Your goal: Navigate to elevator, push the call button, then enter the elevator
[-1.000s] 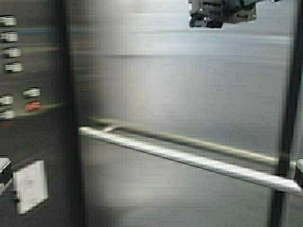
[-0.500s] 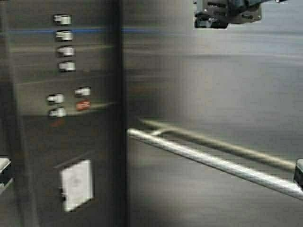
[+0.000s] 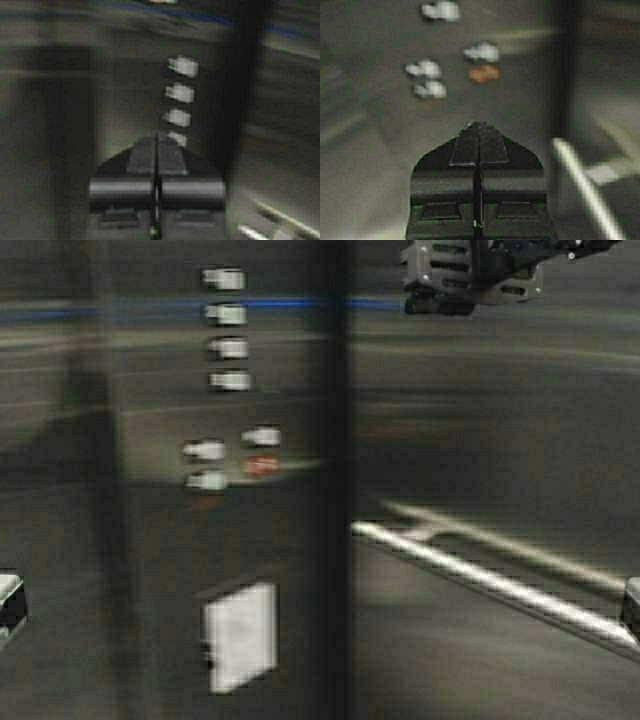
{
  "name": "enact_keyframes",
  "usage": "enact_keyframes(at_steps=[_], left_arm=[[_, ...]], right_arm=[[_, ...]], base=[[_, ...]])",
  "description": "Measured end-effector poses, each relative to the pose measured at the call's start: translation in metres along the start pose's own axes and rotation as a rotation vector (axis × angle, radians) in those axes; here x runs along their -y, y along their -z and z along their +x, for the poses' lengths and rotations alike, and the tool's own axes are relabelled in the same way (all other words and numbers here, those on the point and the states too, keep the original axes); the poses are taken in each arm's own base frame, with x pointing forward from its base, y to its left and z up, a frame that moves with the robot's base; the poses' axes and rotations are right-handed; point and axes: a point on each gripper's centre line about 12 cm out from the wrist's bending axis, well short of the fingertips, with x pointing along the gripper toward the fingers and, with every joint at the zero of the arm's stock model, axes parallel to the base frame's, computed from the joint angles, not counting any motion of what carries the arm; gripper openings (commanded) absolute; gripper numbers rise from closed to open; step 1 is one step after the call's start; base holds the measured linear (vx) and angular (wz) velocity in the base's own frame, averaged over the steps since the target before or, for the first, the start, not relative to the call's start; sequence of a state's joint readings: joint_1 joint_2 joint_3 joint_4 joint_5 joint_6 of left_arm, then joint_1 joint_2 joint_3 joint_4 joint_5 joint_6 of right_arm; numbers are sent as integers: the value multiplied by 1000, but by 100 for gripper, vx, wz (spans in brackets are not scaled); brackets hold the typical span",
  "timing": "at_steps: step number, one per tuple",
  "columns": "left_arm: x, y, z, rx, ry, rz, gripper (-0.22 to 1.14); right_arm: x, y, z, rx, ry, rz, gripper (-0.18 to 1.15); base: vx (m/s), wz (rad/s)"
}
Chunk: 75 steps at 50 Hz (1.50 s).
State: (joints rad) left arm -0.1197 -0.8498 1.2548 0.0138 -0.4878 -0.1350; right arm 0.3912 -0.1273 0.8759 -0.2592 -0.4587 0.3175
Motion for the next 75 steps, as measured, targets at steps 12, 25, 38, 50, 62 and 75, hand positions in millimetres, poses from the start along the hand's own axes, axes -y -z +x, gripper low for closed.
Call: enact_keyframes(at_steps=[12,25,38,50,62,75], left_arm=[[0,-2,-1,8,1,2,2],[1,-7,-6,32,5,-6,2],[1,-4,-7,15,3,-6,2],[1,-3,-9,14,3,0,3],[1,-2,-9,11,2,2,2],[0,0,-10,6,2,2,3]], right_arm=[[7,28,31,-64,7,32,6],[15,55,70,-11,-19,50,6],[18,62,91,90,-59,44,6],[17,76,111,132,-99,-49,6],[19,86,130,163,-111,-82,6],[22,77,144,220,-114,-86,6]], base=[[15,17],[12,0],[12,-1],[9,6],[6,6],[4,2]])
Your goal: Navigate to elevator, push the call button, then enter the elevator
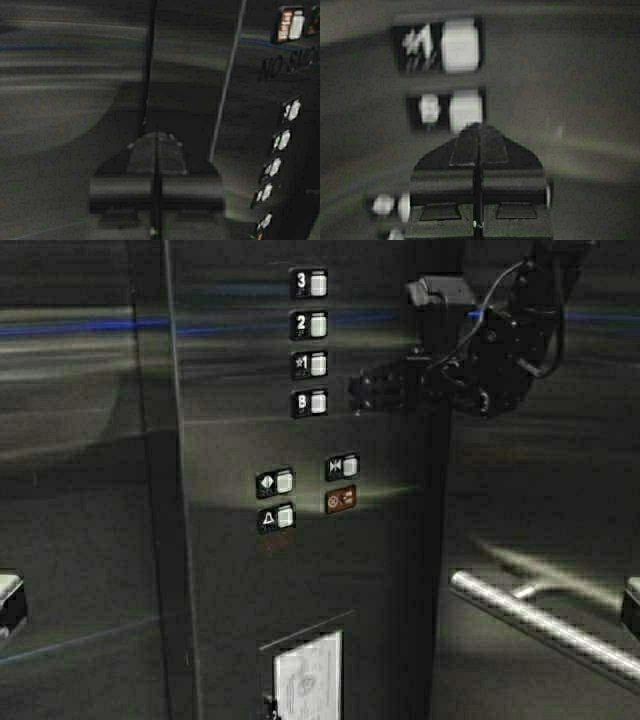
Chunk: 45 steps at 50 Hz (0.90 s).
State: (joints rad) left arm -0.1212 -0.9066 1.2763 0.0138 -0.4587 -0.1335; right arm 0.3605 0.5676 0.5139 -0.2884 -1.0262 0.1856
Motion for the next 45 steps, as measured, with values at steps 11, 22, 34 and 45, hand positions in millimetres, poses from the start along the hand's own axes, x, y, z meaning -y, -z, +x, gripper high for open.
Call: enact_keyframes(at_steps=[11,22,34,45], left_arm=[[0,0,0,0,0,0,3],[0,0,0,0,0,0,2],[0,0,0,0,0,0,2],[0,0,0,2,0,0,3]], right_arm=[[2,-13,12,46,-5,-4,6],[-1,-20,21,75,-15,-11,6],[-3,-12,33,76,-24,-7,6],[-6,-8,40,81,-36,-9,6]], base=[[2,2],[1,1],[0,0],[0,-1]])
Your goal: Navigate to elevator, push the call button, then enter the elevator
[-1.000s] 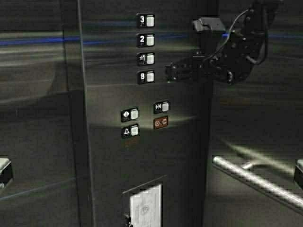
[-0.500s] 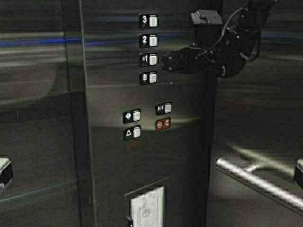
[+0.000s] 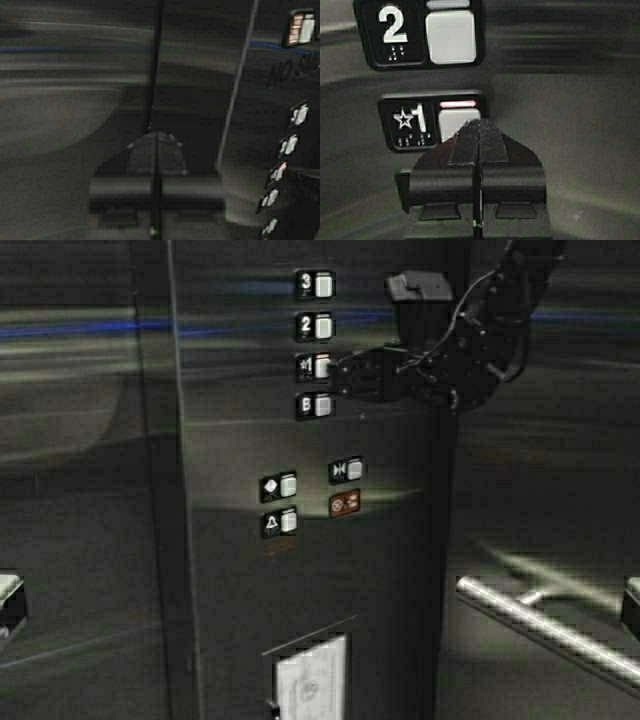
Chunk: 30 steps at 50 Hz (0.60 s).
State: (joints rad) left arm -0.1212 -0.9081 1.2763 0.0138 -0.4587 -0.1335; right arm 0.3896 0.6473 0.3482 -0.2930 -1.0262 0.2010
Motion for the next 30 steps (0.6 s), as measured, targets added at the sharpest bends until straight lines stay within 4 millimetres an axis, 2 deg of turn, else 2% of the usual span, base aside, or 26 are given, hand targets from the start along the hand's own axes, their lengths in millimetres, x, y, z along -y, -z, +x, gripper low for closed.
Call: enact_keyframes(at_steps=[15,22,30], left_arm=[[0,2,0,-12,-2,2,3],[0,2,0,-15,-2,-3,3],[0,2,0,-14,-3,-8,2]], right_arm=[[-4,-1,6,-4,-9,-2,6],[-11,-6,-12,-33,-7,2,6],[-20,-21,-46,-62,2,12,6]], base=[[-1,-3],[0,0],[0,0]])
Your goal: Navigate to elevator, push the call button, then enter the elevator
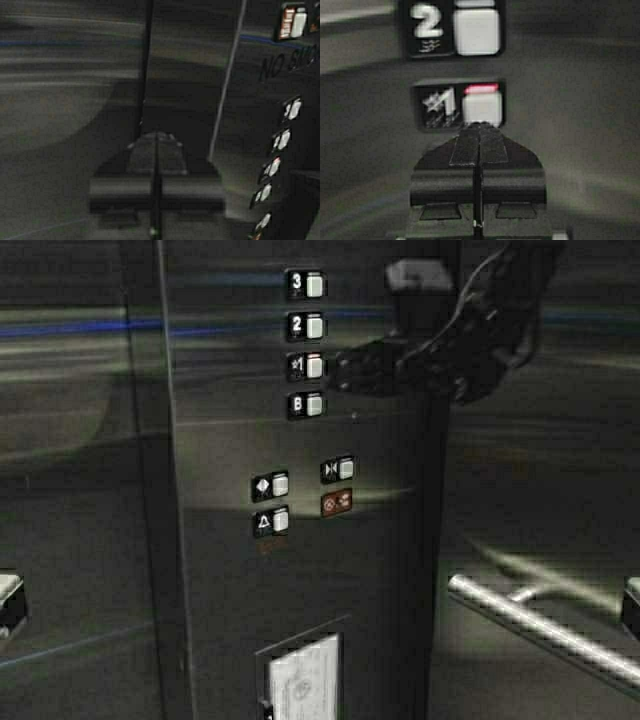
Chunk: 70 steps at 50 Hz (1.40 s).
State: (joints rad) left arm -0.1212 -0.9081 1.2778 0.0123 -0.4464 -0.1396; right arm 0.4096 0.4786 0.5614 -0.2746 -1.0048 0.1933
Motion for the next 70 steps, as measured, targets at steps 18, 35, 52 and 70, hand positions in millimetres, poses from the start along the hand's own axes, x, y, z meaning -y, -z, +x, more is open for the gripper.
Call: enact_keyframes(at_steps=[18,35,52,70], left_arm=[[0,4,2,-18,-2,1,3],[-2,13,10,-70,-8,7,3],[-2,22,17,-122,-12,2,3],[-3,27,19,-145,-16,13,2]], right_arm=[[-4,-19,-75,-36,121,85,6],[-3,-48,-119,-121,223,140,6],[-7,-57,-132,-281,243,150,6],[-10,-71,-132,-313,241,152,6]], base=[[-1,3],[-6,11],[-6,25],[-16,20]])
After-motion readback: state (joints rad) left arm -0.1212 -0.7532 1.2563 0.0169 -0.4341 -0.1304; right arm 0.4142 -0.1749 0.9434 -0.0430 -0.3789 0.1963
